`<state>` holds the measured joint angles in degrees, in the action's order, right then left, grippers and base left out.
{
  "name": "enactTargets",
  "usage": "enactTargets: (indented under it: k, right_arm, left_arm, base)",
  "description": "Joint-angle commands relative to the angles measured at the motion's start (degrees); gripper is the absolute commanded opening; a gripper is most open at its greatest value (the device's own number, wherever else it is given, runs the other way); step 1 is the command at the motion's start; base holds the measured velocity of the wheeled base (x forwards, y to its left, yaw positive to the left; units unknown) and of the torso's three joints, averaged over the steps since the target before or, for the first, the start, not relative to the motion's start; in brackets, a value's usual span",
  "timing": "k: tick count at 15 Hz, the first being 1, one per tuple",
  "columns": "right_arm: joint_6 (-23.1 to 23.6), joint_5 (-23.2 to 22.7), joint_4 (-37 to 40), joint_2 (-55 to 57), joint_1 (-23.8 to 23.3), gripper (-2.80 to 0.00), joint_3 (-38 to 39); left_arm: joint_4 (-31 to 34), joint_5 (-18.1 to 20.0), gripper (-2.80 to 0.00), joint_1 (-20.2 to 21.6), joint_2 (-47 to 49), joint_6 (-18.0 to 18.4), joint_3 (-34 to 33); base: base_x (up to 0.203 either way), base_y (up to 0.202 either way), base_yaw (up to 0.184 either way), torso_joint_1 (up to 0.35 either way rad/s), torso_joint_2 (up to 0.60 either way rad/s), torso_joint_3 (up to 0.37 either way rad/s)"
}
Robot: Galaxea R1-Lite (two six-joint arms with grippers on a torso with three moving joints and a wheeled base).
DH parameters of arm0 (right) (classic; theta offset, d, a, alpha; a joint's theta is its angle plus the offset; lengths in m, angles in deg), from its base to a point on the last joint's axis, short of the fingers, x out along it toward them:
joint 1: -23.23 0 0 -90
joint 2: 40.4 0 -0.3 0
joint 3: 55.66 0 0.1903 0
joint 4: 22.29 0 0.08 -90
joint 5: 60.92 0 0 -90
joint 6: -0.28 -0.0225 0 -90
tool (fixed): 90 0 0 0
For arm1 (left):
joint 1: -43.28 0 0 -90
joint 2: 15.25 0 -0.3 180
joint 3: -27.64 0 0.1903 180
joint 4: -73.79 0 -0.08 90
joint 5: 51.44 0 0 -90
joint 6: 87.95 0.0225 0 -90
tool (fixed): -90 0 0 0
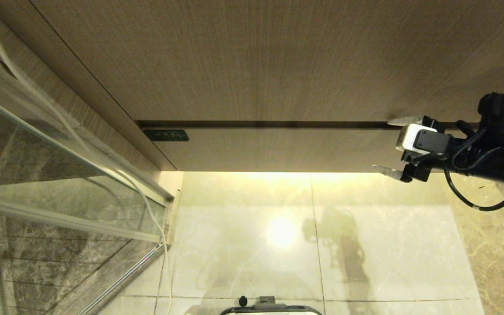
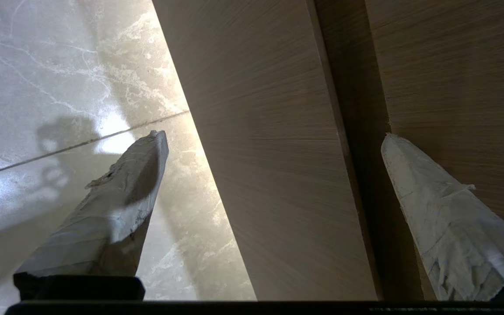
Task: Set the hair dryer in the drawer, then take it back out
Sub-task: Pull open the drawer
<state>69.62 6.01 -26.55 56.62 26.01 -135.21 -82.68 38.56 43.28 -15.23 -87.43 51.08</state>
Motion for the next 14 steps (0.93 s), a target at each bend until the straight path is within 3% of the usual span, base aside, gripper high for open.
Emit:
enactTargets:
  k: [1,14]
  right_arm:
    - [0.4,-0.2,-0.6,1.2,0.0,0.0,-0.1]
    - [-0.2,0.1,-4.9,5.4,-0.5,0.0,-1.2]
  left_arm:
    - [0.0,0.0,-2.8,0.0,0.0,0.0,0.0]
    - [0.0,0.0,-2.8,0.0,0.0,0.0,0.0]
  base:
    - [0.0,0.0,0.0,0.0,0.0,0.0]
    - [0.0,0.0,0.0,0.0,0.0,0.0]
